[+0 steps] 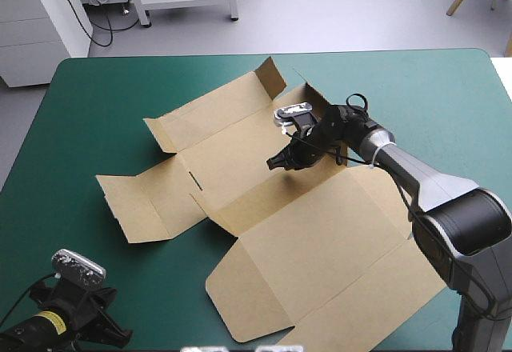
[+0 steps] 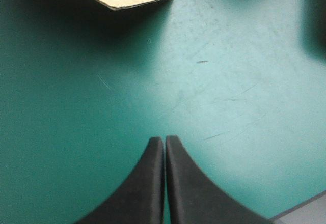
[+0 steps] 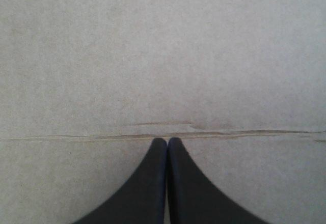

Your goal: Fold the box

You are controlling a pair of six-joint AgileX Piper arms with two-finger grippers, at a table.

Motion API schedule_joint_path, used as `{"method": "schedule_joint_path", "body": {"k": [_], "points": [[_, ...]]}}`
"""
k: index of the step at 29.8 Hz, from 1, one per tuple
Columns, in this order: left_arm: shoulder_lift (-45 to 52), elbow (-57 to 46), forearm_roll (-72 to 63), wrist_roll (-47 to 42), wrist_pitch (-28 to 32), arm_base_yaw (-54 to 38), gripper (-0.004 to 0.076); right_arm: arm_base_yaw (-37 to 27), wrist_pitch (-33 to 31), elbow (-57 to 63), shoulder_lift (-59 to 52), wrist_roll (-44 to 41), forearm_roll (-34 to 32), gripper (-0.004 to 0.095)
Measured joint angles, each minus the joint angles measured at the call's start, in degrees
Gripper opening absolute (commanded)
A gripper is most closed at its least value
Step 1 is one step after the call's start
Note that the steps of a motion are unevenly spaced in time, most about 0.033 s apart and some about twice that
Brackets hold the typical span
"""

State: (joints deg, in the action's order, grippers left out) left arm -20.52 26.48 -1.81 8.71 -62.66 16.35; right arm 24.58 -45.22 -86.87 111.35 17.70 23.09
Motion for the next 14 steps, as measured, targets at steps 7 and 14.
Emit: {"method": "schedule_joint_path", "body": {"k": [7,14], "points": [[0.00,0.00,0.00,0.00,0.00,0.00,-0.0010,-0.68,-1.76,0.00,-2.62,-0.02,-0.91,-0.0019],[0.03,0.00,0.00,0.00,0.00,0.00,-0.0010,-3.60,-6.04,0.00,-11.38,-0.90,-3.48,-0.0019]]}}
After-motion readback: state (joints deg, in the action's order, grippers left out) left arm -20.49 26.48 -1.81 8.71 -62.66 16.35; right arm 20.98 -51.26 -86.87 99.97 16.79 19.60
